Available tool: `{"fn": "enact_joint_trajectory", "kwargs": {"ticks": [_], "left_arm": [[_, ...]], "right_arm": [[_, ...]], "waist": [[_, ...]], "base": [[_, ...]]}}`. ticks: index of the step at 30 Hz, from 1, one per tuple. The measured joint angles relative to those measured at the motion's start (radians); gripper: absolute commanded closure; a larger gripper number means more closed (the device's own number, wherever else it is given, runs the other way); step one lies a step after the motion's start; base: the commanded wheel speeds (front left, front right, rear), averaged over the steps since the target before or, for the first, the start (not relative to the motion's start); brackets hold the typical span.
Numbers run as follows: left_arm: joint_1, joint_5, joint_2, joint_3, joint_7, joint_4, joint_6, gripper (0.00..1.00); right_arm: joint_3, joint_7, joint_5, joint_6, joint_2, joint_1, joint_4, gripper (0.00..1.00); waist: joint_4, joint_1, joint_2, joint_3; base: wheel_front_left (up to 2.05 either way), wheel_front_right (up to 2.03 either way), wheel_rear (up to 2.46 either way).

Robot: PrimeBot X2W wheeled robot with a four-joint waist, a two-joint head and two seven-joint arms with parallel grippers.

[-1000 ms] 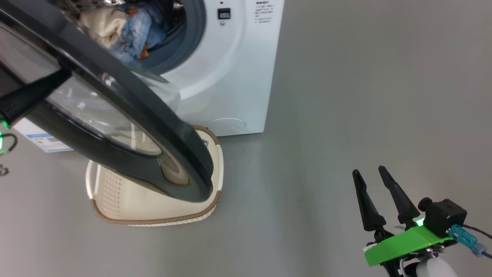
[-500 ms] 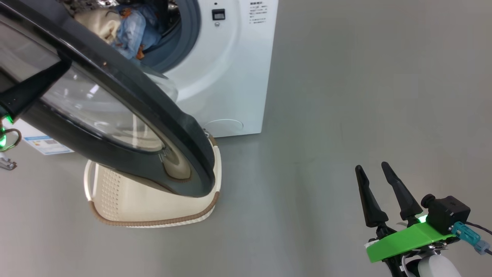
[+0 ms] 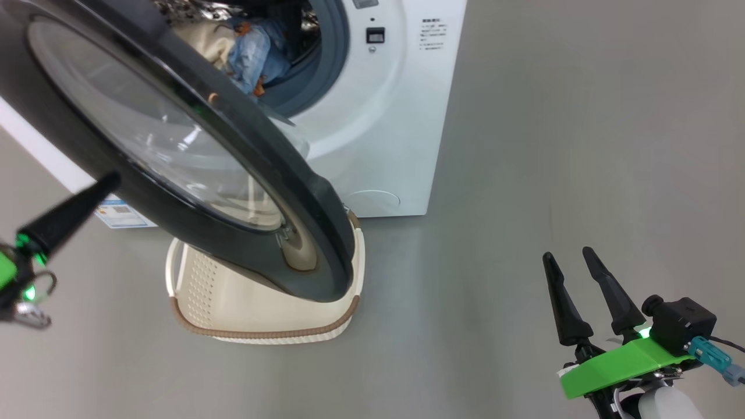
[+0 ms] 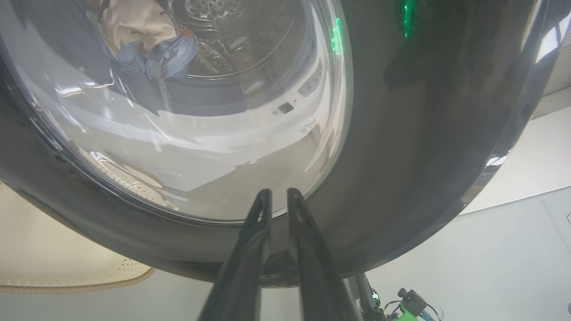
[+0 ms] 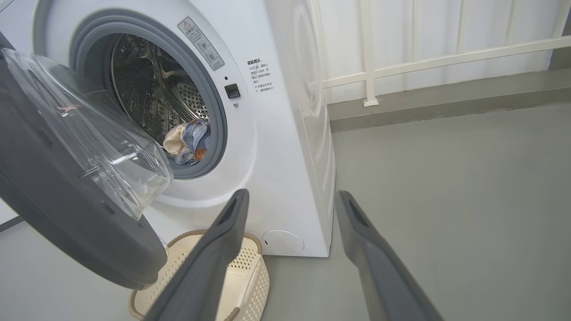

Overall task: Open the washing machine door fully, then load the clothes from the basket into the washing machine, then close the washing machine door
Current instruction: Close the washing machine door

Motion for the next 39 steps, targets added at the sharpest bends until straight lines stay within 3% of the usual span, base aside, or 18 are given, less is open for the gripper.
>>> {"fn": "enact_joint_trajectory", "kwargs": {"ticks": [2, 3, 5, 11, 24, 36, 39], "left_arm": [[0.039, -0.004, -0.004, 0.001, -0.015, -0.002, 0.000, 0.51], [0.058, -0.004, -0.006, 0.002, -0.025, -0.002, 0.000, 0.27], [0.094, -0.004, -0.010, 0.002, -0.039, -0.003, 0.000, 0.00], [0.191, 0.020, -0.023, -0.002, -0.129, -0.002, 0.000, 0.00], [0.366, 0.092, -0.043, -0.091, -0.467, 0.001, 0.000, 0.00], [0.435, 0.210, 0.037, -0.294, -0.891, 0.038, 0.000, 0.00], [0.435, 0.230, 0.044, -0.333, -0.951, 0.064, -0.001, 0.00]], "right_arm": [[0.001, 0.000, 0.000, 0.000, -0.005, 0.002, 0.001, 0.00], [0.002, 0.000, 0.000, 0.000, -0.008, 0.003, 0.002, 0.00], [0.002, 0.000, 0.000, 0.000, -0.011, 0.005, 0.002, 0.00], [0.002, 0.000, 0.000, 0.000, -0.020, 0.018, 0.002, 0.00], [-0.004, 0.000, 0.004, 0.000, -0.036, 0.052, 0.005, 0.00], [-0.031, 0.000, 0.008, 0.000, -0.042, 0.071, 0.010, 0.00], [-0.043, 0.000, 0.008, 0.000, -0.042, 0.086, 0.012, 0.00]], "waist": [[0.009, 0.0000, 0.0000, -0.006], [0.013, 0.0000, 0.0000, -0.010], [0.021, 0.0000, 0.0000, -0.016], [0.036, 0.0000, 0.0000, -0.036], [0.045, 0.0001, 0.0000, -0.059], [0.028, 0.0000, 0.0000, -0.059], [0.023, 0.0000, 0.0000, -0.061]], "base": [[0.00, 0.00, 0.00], [0.00, 0.00, 0.00], [0.00, 0.00, 0.00], [0.00, 0.00, 0.00], [0.00, 0.00, 0.00], [0.00, 0.00, 0.00], [0.00, 0.00, 0.00]]}}
